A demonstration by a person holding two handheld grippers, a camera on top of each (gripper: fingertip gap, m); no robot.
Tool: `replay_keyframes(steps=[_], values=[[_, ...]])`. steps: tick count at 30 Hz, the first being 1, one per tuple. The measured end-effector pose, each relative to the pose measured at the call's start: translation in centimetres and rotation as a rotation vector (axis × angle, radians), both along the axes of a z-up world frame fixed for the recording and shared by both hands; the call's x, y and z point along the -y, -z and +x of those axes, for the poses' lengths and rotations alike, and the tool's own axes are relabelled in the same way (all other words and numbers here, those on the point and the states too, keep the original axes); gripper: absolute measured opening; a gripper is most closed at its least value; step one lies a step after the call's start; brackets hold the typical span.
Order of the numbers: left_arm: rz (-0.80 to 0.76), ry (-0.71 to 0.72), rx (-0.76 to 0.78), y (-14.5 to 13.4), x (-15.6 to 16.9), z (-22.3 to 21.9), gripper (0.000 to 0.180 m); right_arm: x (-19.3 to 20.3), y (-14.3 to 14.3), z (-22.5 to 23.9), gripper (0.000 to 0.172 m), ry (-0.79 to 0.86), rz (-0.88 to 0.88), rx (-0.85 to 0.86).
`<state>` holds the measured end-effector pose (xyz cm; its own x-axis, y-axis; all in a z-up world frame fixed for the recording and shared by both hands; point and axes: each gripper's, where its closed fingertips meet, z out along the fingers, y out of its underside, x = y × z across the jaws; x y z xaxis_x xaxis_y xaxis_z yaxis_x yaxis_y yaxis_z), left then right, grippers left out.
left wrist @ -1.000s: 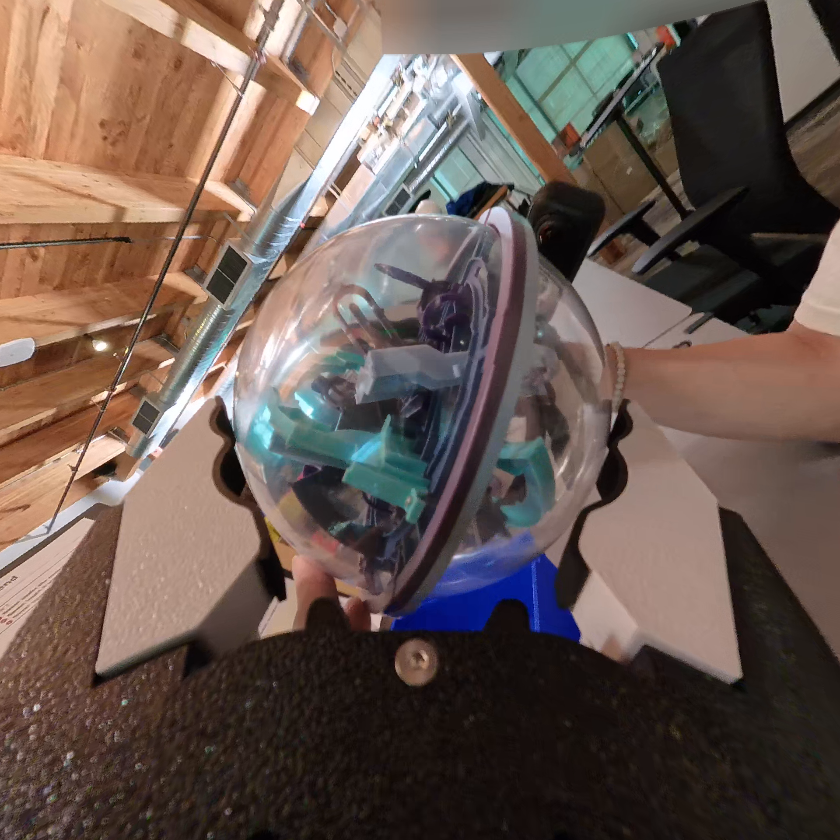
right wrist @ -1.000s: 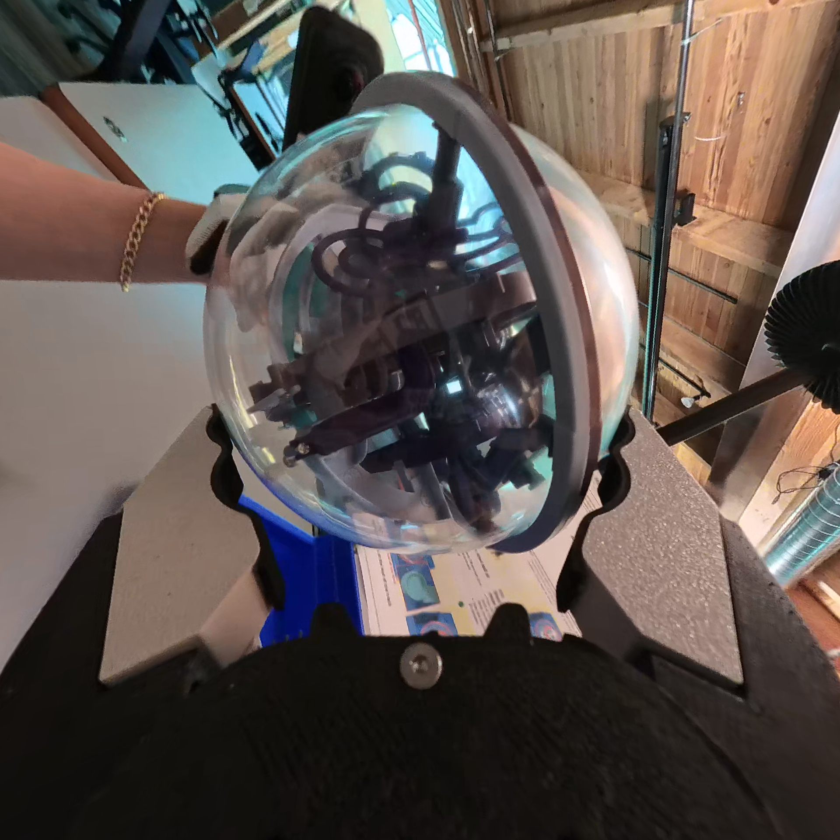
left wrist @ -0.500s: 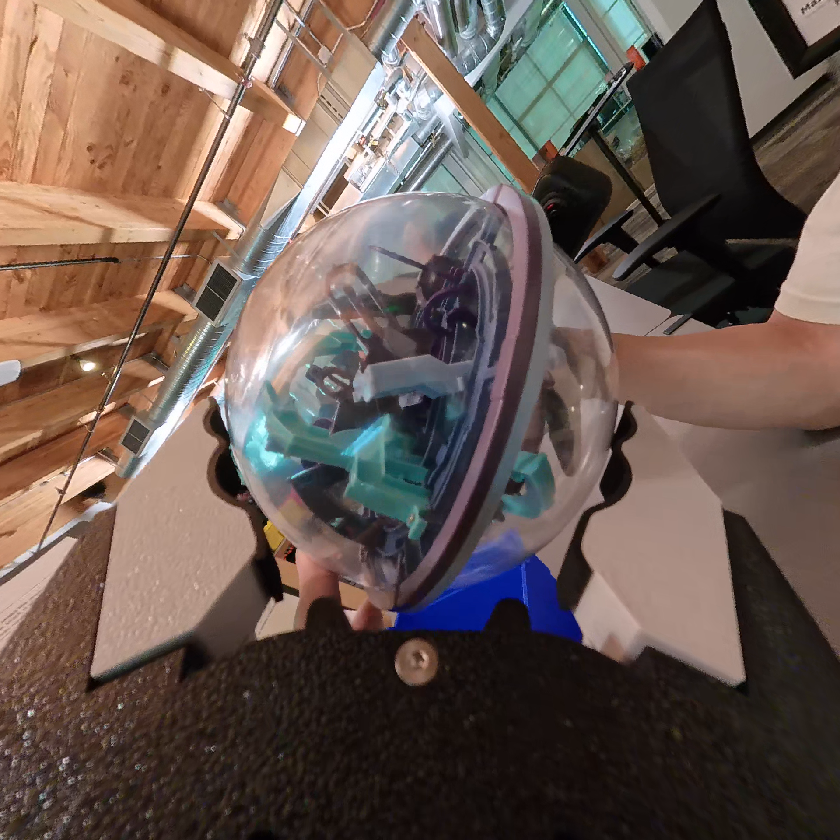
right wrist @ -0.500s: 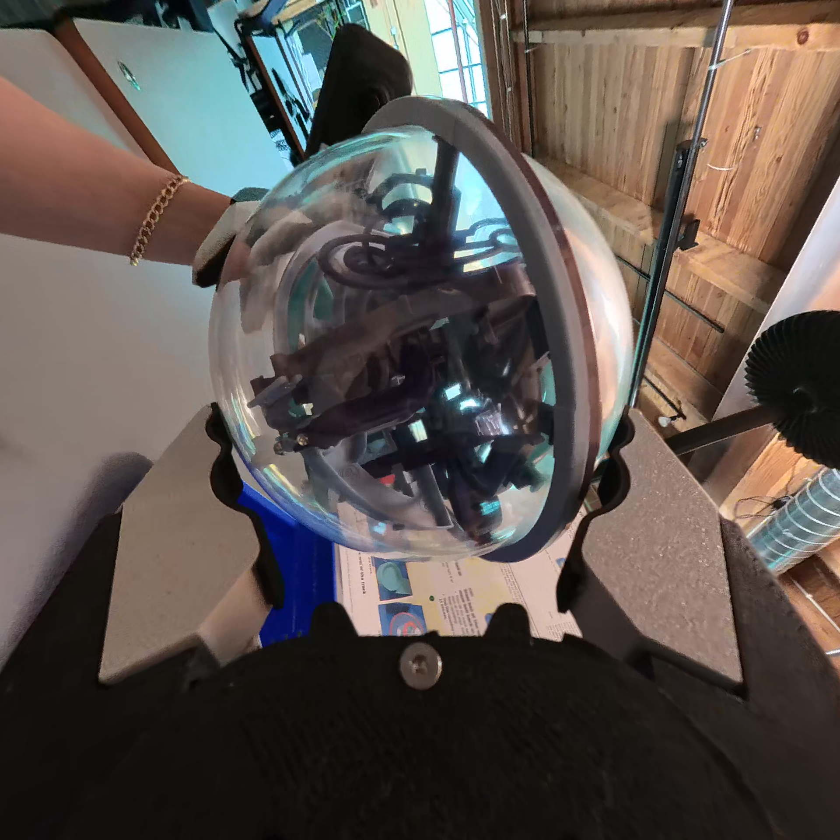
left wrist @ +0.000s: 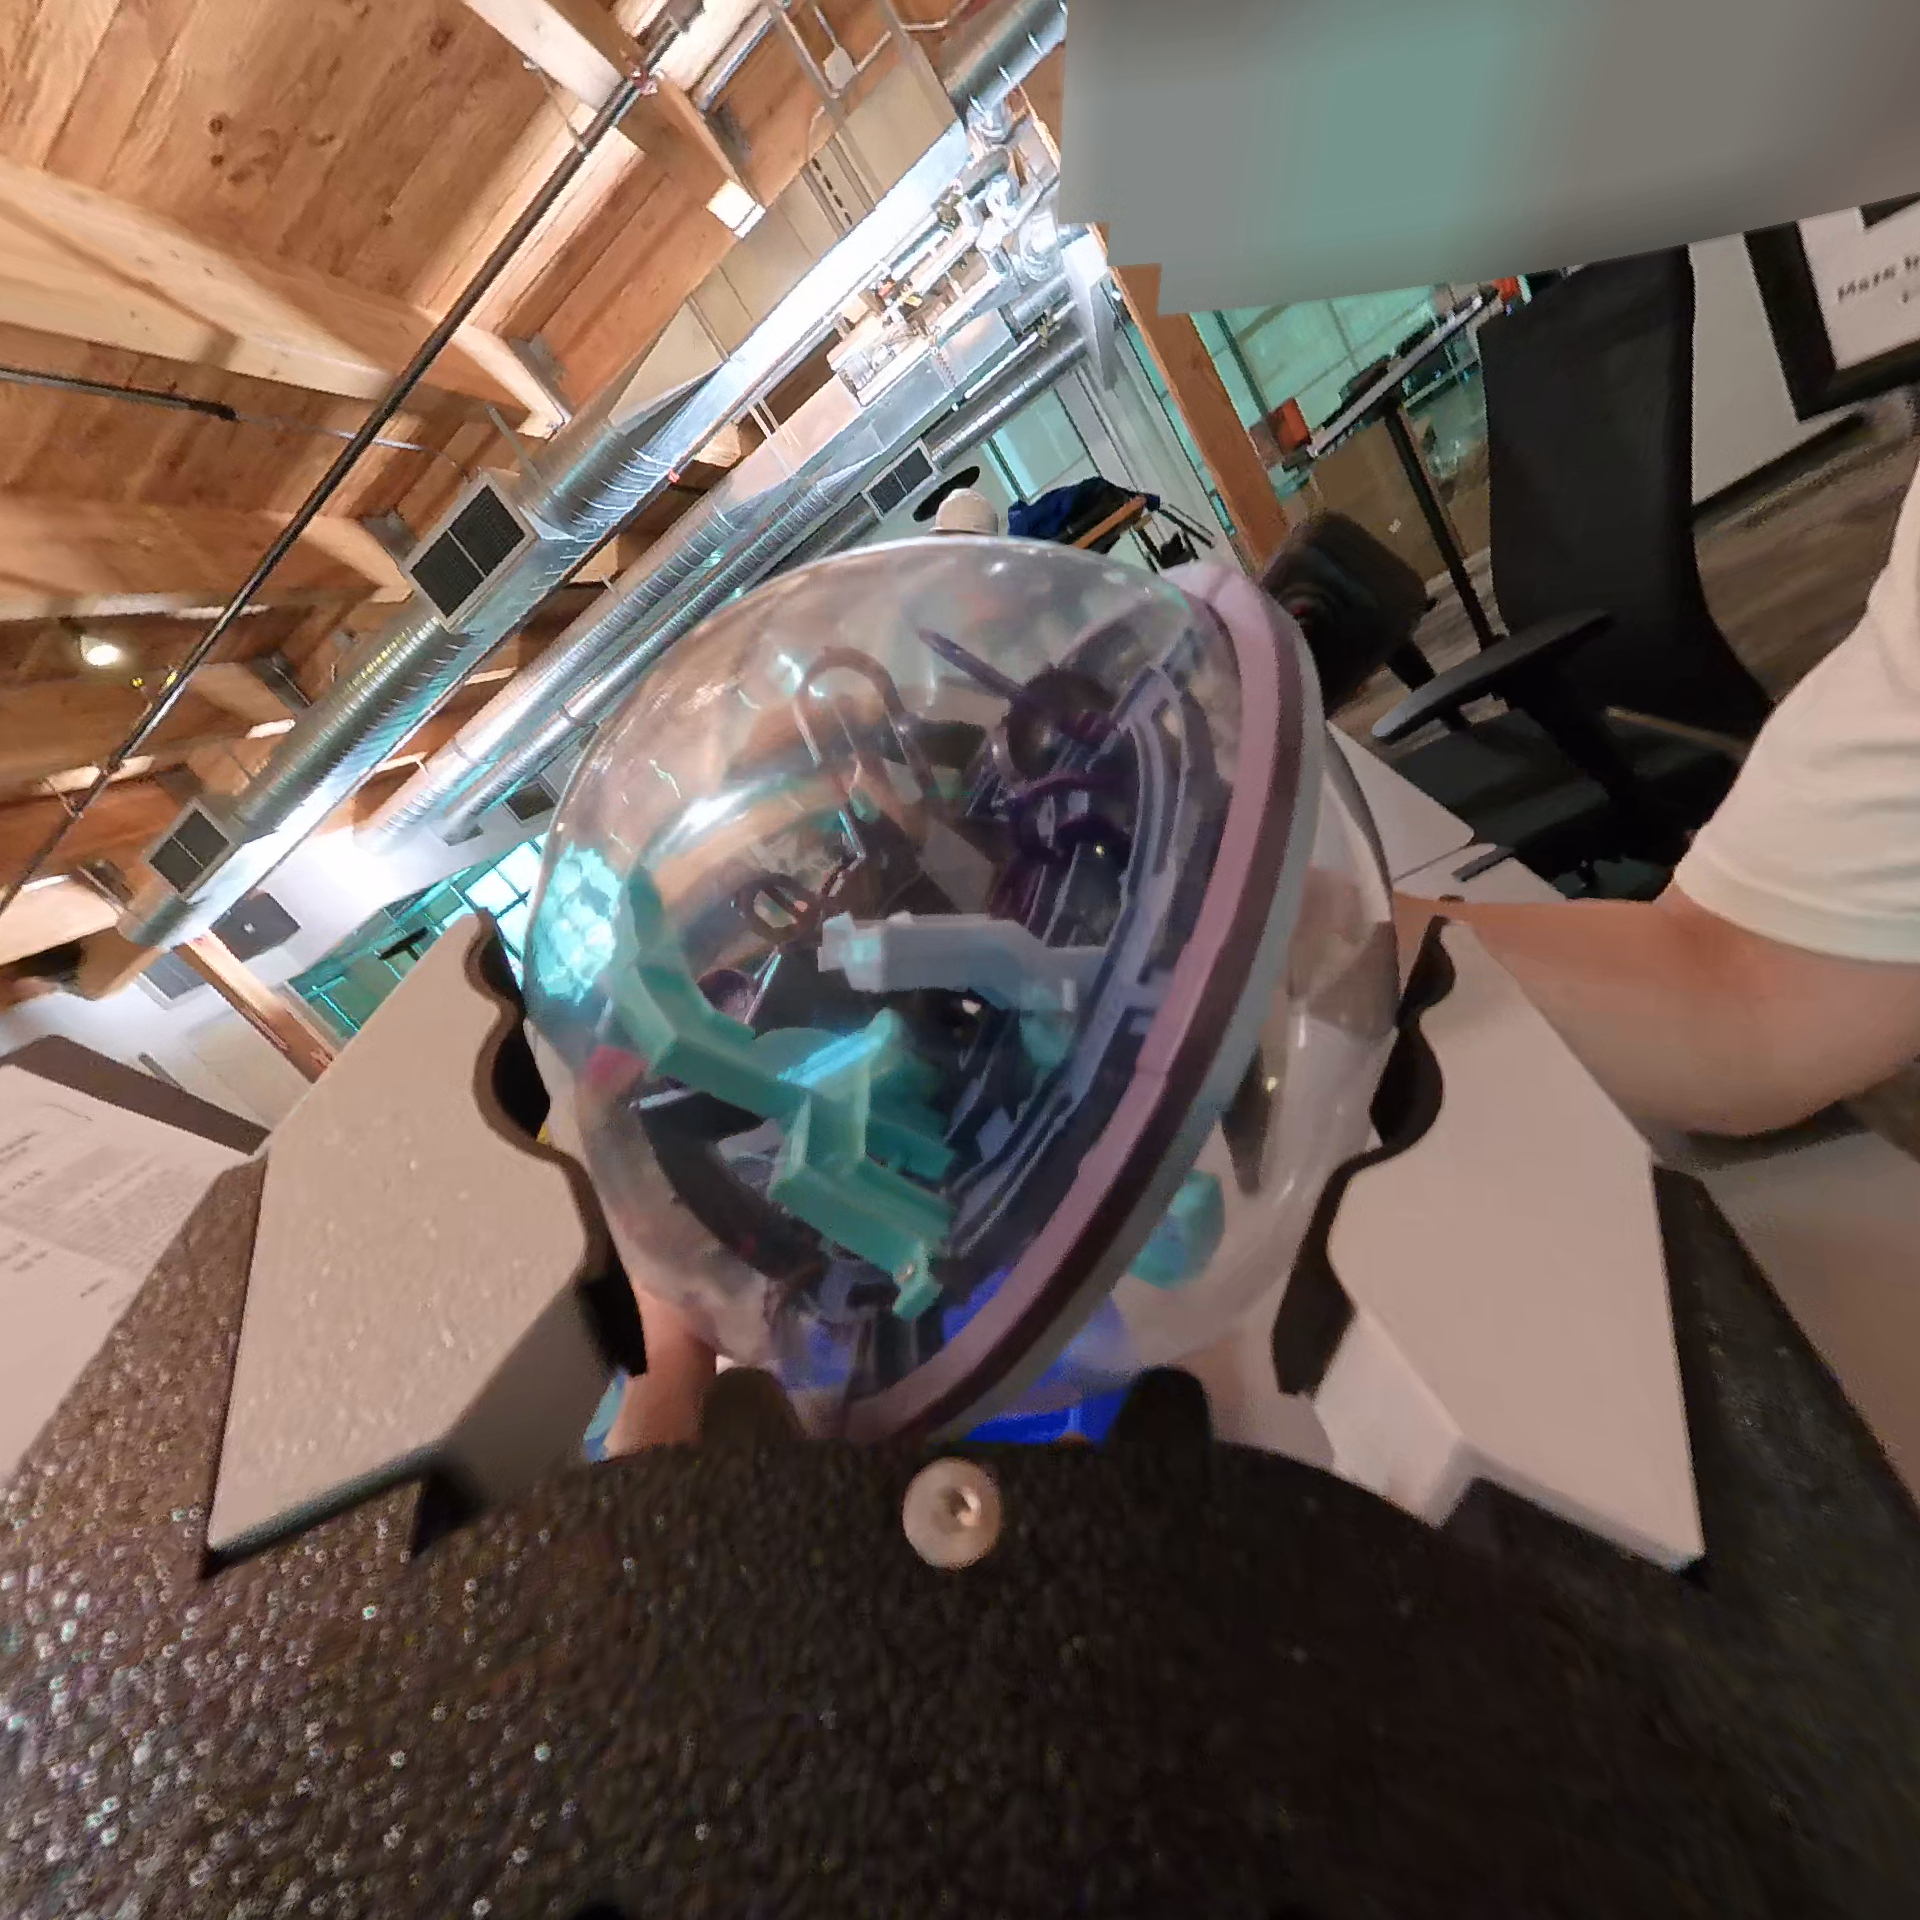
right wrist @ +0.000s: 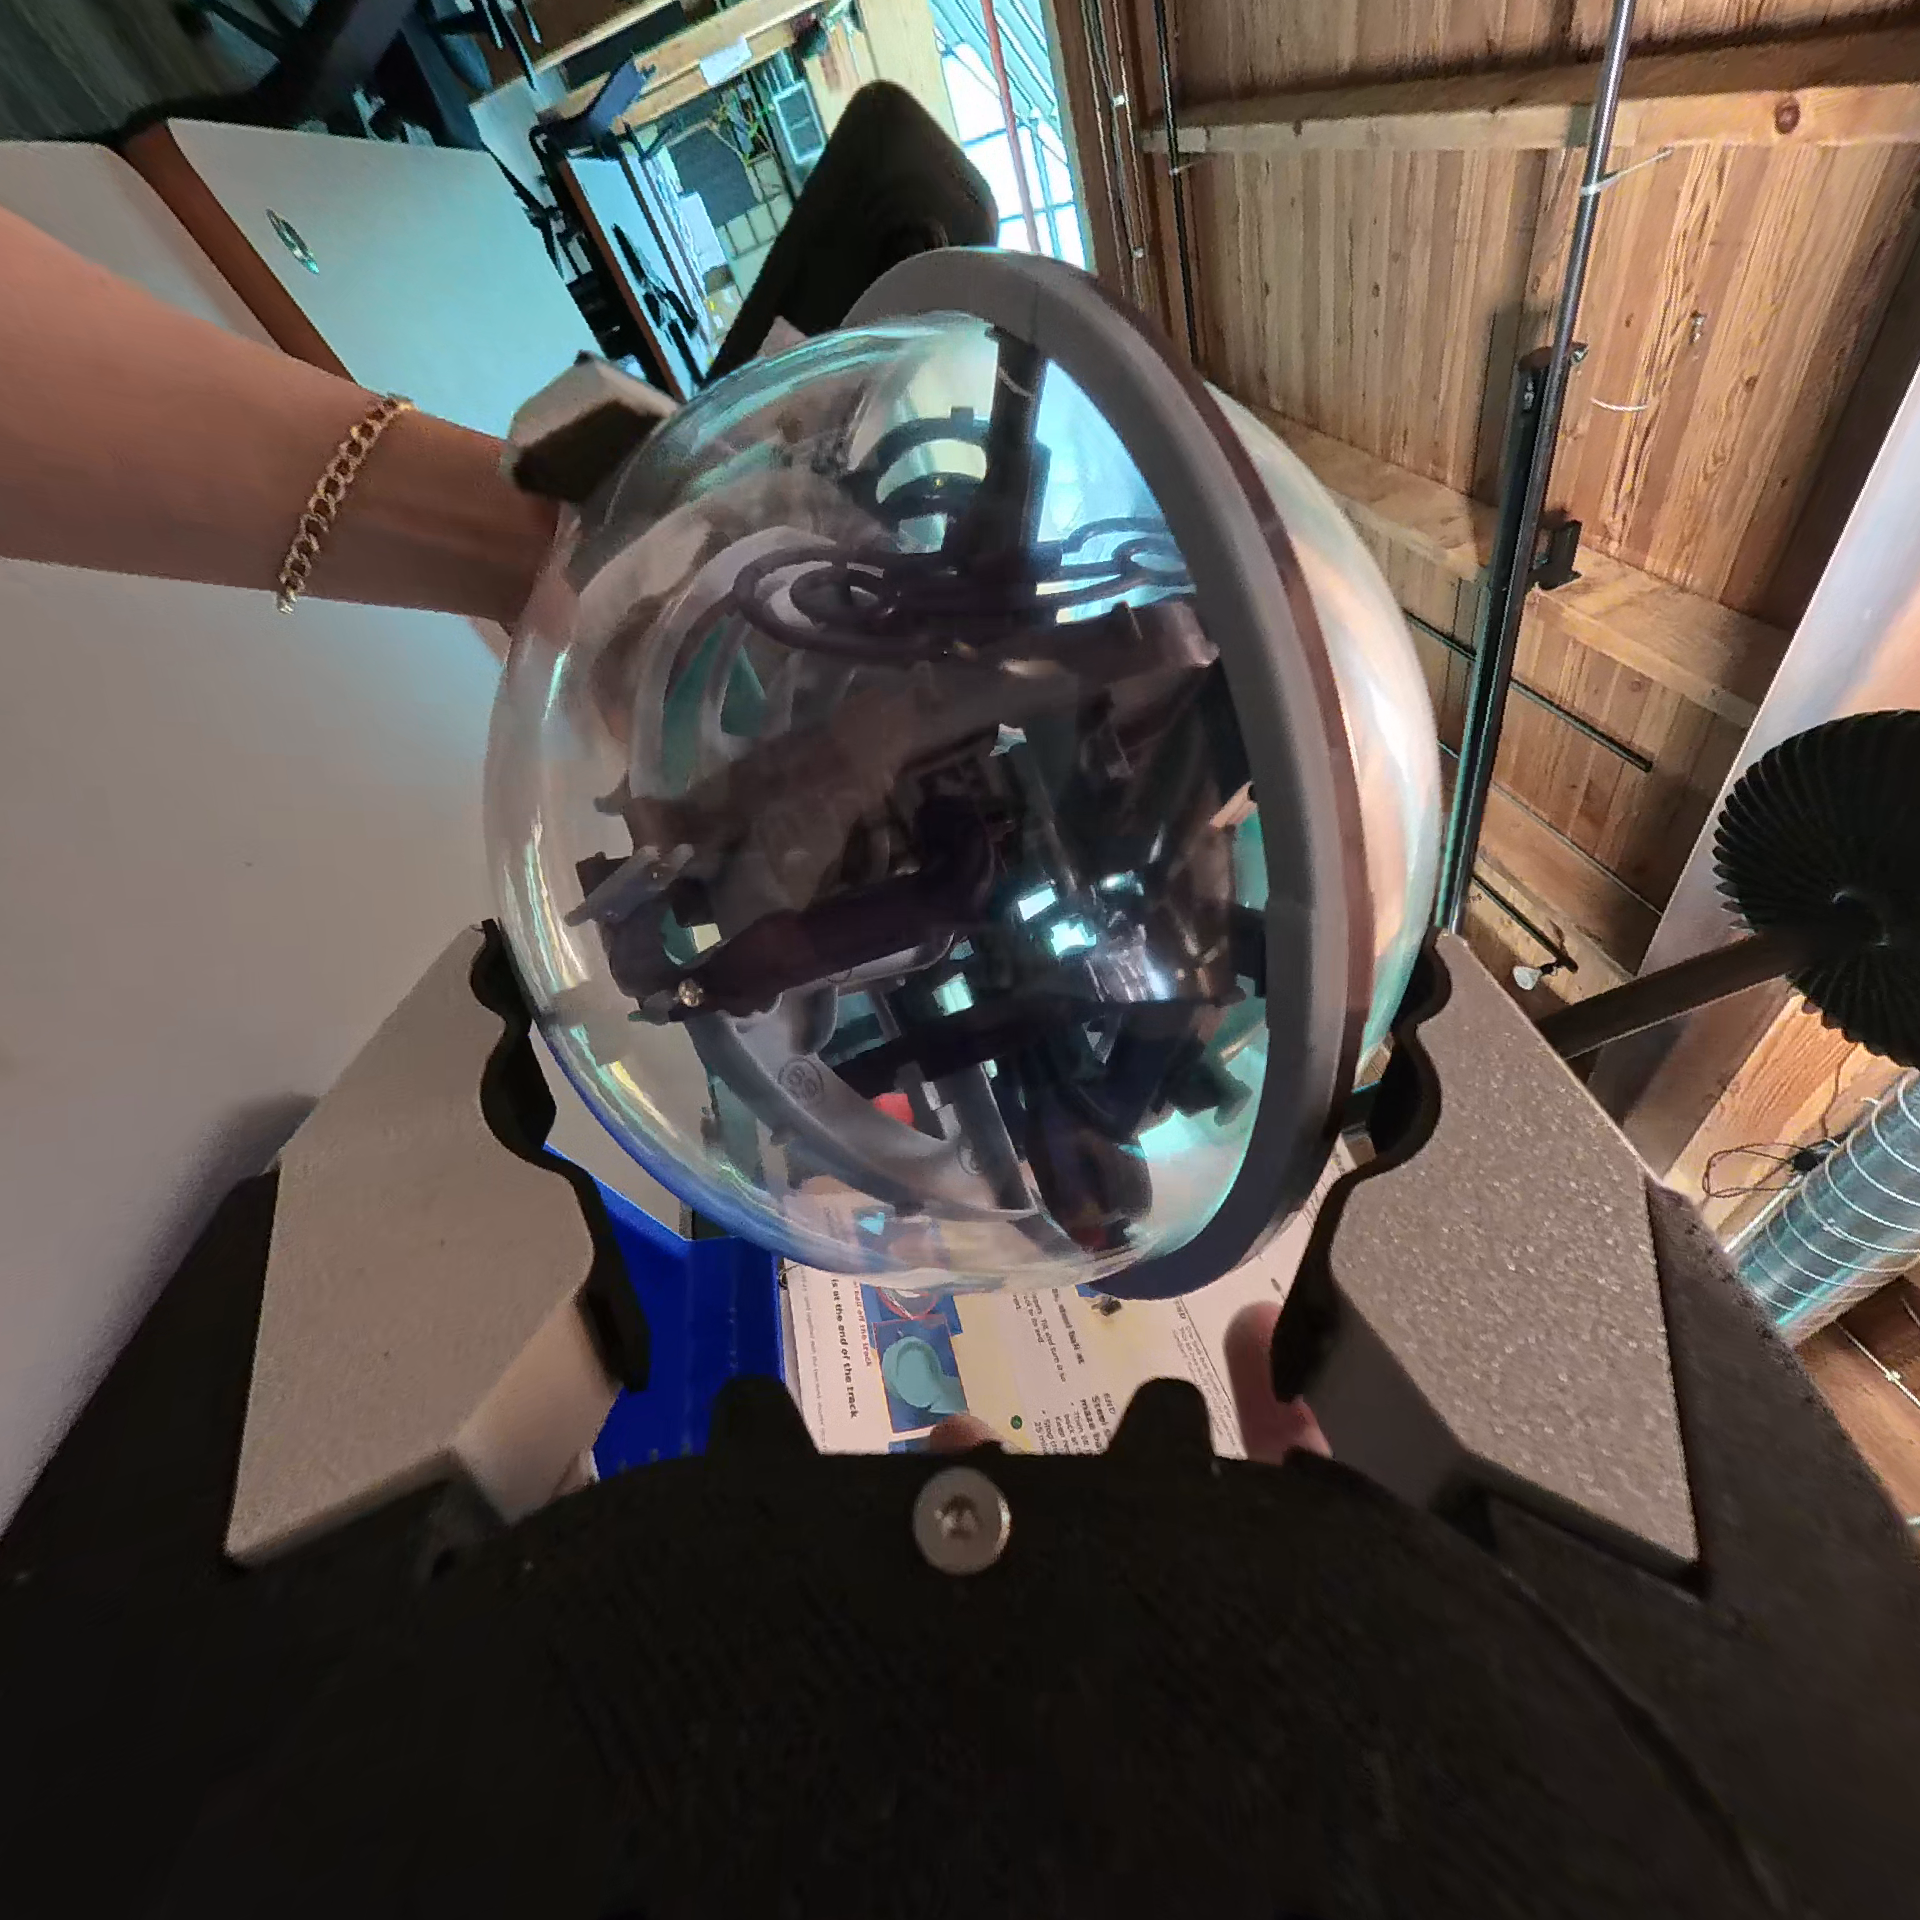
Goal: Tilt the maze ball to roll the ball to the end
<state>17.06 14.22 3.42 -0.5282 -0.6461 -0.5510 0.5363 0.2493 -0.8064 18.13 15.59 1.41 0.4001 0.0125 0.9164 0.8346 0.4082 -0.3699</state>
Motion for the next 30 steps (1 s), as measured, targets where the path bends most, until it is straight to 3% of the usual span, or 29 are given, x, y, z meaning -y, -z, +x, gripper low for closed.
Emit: replay_keyframes(steps=[9, 16, 20, 23, 27, 30], values=[[-0.208, 0.129, -0.099, -1.9, -0.7, -2.4, 0.158, 0.1, -1.4, -3.5, 0.158, -0.132, 0.058, -0.112], [-0.349, 0.050, -0.083, -0.2, -2.0, -3.4, 0.158, -0.8, 0.5, -4.5, 0.157, -0.219, -0.040, -0.184], [-0.335, -0.054, -0.008, 3.6, -3.1, -5.1, 0.158, -0.6, 2.5, -7.5, 0.152, -0.401, -0.209, -0.287], [-0.289, -0.155, -0.038, 7.2, -3.5, -5.5, 0.158, -1.3, 5.2, -8.5, 0.153, -0.439, -0.290, -0.368], [-0.256, -0.259, -0.197, 12.4, -3.3, -4.4, 0.158, -2.1, 9.6, -7.9, 0.158, -0.386, -0.318, -0.470], [-0.212, -0.338, -0.368, 16.9, -3.1, -3.2, 0.157, -1.7, 13.3, -7.4, 0.157, -0.310, -0.368, -0.350]])
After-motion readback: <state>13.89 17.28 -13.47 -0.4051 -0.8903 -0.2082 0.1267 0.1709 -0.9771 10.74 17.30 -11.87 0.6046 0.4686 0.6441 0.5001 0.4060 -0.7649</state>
